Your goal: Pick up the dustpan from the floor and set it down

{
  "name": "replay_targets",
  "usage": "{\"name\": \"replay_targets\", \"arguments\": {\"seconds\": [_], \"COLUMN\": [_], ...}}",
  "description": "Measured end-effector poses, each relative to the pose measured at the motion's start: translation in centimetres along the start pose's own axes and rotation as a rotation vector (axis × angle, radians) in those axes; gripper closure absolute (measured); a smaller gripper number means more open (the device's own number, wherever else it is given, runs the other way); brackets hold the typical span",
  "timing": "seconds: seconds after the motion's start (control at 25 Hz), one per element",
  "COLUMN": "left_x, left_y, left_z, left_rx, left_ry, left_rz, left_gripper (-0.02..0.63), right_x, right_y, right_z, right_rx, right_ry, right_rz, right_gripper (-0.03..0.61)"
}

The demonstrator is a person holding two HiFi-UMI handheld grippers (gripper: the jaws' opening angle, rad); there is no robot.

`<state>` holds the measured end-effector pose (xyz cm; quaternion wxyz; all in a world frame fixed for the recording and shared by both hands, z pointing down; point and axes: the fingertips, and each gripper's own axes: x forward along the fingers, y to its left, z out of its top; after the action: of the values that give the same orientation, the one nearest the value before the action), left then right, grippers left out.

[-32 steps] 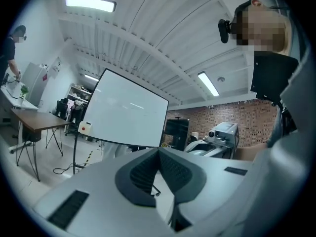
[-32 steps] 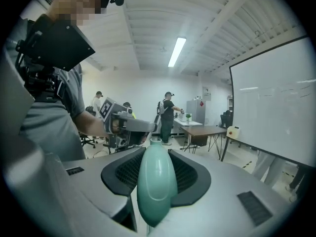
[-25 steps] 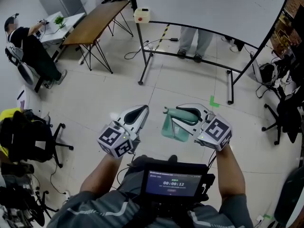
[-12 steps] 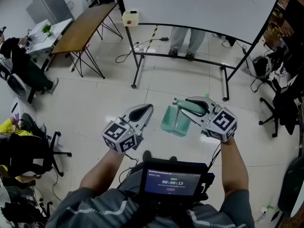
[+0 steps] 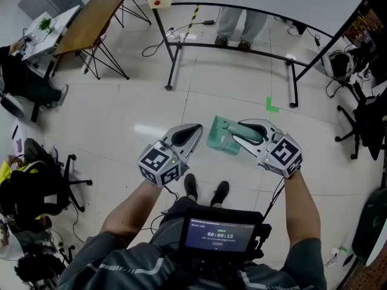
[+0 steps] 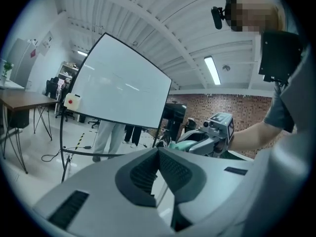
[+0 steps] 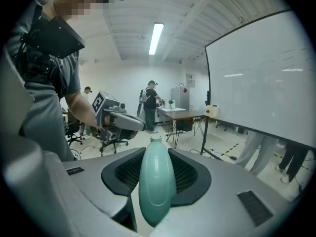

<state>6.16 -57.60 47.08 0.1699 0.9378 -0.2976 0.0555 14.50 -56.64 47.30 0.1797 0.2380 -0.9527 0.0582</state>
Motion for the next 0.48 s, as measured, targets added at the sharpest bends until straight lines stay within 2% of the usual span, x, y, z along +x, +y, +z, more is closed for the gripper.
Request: {"name": "replay_targets", "arguments": {"seconds": [0.24,0.48], "left_x": [5.1,8.6], "left_y": [6.9,10.8], "left_z": [-10.1,-20.6], "left_rx": [-0.012,-0.073], "left_ry": [0.08,0.175], "left_rz": [-0.065,-0.03], "left_gripper": [0.588,0.588], "right_x": [8.0,12.8], "right_y": [-4.1,-5.1], "right_z": [-11.7,-22.9], "right_rx": [0.005,0.05], "right_ry": [0.1,0.153], "right_rz": [0.011,0.013], "right_gripper": [0.419,0.419]}}
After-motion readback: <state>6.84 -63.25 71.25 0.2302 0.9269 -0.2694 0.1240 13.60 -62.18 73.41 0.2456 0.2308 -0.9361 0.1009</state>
